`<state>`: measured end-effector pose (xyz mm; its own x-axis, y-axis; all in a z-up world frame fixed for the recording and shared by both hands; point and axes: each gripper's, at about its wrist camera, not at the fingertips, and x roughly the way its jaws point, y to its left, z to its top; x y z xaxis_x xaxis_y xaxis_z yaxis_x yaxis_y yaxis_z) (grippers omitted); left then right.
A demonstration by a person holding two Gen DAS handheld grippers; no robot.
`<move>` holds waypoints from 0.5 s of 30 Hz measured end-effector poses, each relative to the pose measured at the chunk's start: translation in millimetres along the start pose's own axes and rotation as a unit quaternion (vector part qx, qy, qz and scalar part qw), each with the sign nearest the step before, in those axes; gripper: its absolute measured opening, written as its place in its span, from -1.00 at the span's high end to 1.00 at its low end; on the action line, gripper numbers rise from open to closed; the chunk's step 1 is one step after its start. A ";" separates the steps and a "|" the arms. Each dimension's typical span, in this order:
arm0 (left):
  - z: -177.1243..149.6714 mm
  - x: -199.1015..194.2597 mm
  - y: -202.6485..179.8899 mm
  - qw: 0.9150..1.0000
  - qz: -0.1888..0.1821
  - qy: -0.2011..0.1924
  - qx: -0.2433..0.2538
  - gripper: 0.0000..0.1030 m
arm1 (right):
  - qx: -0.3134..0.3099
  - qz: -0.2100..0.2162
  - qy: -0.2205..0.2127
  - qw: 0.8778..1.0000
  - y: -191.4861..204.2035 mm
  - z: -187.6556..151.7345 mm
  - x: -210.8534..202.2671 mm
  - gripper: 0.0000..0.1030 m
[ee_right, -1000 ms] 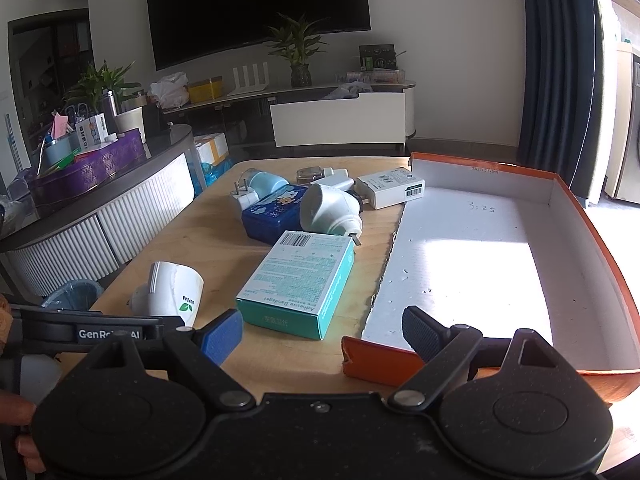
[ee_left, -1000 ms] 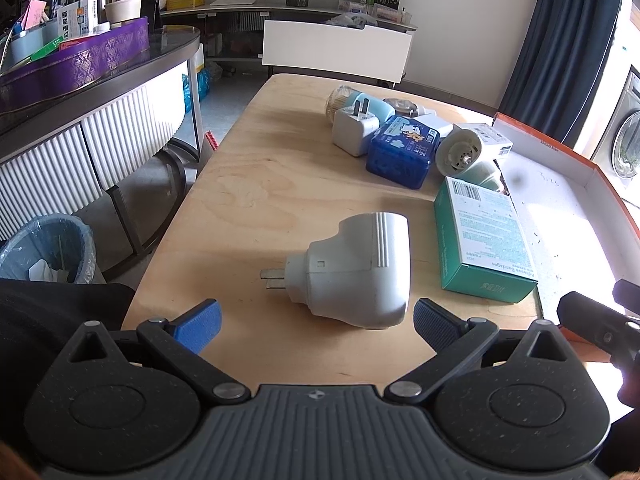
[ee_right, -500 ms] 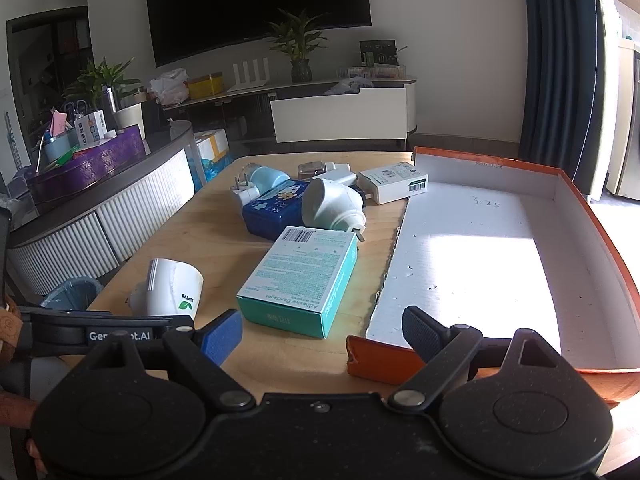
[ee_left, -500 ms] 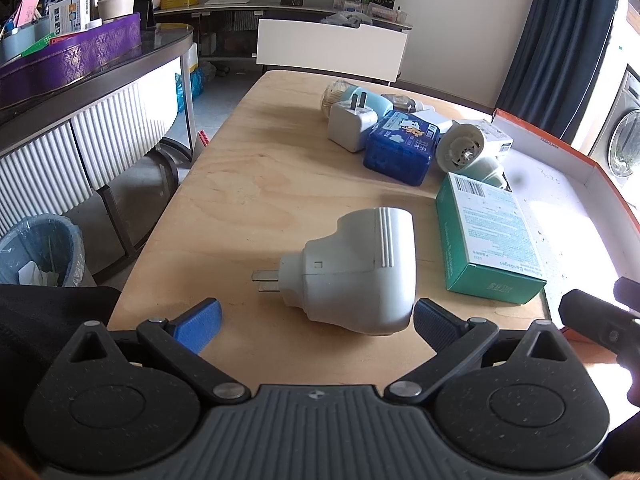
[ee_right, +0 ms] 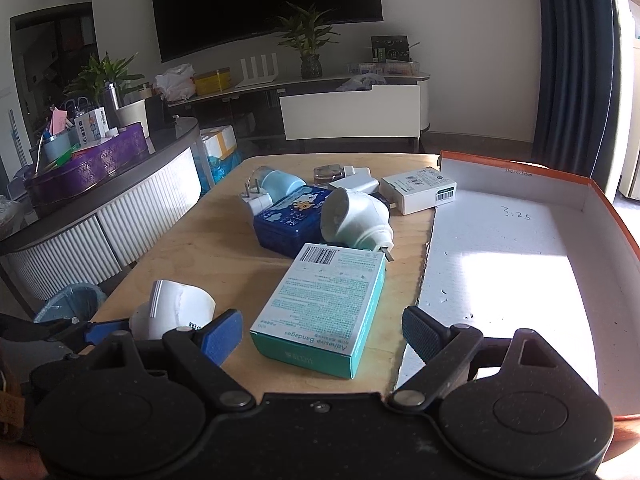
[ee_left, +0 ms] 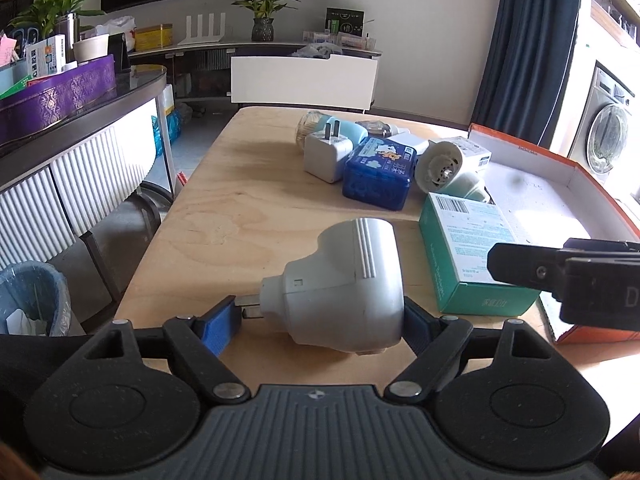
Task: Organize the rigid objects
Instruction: 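Close left tool on white plug adapter while right tool grasps teal box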
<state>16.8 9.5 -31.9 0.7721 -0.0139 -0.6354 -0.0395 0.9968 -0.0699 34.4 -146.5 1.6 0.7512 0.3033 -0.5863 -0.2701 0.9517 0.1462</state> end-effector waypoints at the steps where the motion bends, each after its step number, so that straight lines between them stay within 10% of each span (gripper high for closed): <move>1: 2.1 -0.2 2.3 1.000 0.003 -0.004 -0.005 -0.64 | 0.003 0.001 0.003 1.000 0.9 2.6 4.3 -0.98; 15: 21.8 4.1 25.1 0.999 0.019 -0.019 -0.046 -0.64 | 0.001 -0.072 0.094 0.993 22.1 21.4 75.9 -0.89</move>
<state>32.7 36.1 -19.5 0.7923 0.0283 -0.6095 -0.1259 0.9850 -0.1180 98.3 -101.4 -22.7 0.6566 0.1506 -0.7390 -0.1665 0.9846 0.0528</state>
